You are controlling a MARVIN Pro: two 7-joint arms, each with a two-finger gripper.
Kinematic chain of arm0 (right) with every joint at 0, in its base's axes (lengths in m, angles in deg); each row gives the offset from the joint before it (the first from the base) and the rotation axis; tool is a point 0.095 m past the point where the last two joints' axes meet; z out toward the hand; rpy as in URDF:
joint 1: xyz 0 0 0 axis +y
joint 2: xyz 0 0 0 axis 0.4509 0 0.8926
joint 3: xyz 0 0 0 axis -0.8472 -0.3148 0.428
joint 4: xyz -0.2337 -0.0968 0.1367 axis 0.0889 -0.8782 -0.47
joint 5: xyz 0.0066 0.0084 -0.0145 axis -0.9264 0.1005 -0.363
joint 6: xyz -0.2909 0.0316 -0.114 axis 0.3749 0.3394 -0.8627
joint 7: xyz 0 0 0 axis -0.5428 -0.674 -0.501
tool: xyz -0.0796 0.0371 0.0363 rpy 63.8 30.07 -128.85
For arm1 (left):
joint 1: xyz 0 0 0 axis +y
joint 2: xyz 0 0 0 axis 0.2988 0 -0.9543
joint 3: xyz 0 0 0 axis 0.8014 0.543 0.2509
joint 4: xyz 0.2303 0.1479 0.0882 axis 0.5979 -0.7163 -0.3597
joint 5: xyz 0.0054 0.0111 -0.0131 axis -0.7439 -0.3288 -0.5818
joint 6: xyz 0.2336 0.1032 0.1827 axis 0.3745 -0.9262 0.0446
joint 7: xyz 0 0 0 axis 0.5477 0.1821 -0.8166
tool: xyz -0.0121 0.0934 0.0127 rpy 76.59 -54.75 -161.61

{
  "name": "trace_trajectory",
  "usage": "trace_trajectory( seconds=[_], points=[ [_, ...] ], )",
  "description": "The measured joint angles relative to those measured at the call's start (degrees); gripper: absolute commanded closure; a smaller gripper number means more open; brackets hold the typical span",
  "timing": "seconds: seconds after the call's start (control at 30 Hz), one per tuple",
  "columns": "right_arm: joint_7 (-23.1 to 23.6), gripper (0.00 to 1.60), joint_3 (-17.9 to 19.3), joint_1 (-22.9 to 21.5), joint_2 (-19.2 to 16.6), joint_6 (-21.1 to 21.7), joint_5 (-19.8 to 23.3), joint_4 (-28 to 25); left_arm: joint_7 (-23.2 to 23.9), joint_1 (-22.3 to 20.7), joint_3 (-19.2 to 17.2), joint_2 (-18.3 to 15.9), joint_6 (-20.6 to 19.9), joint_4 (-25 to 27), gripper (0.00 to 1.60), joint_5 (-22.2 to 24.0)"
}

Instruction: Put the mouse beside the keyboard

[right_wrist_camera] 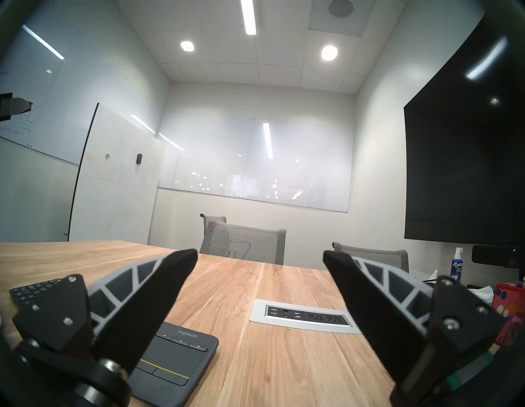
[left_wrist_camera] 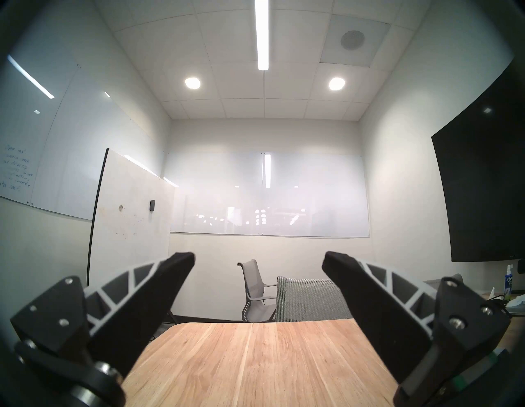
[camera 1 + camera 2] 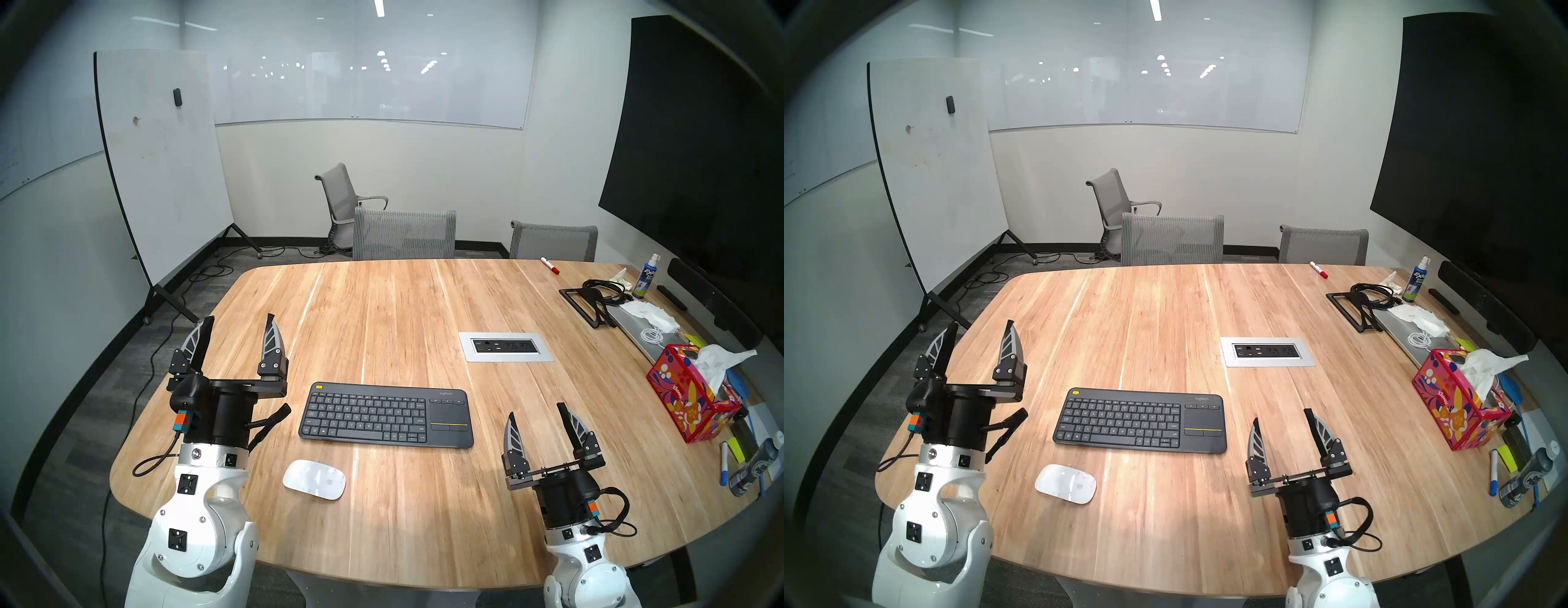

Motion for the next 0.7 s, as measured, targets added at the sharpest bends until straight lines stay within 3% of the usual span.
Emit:
trace_trajectory(
  seconds=[0.27, 0.7],
  points=[
    [0.0, 0.0, 0.0, 0.0, 0.0, 0.0, 0.0, 0.02, 2.07, 1.71, -0.49, -1.22, 1.07, -0.4, 0.0, 0.36],
    [0.0, 0.0, 0.0, 0.0, 0.0, 0.0, -0.01, 0.03, 4.3, 2.03, -5.55, -3.54, 2.22, -4.8, 0.0, -0.32]
  ],
)
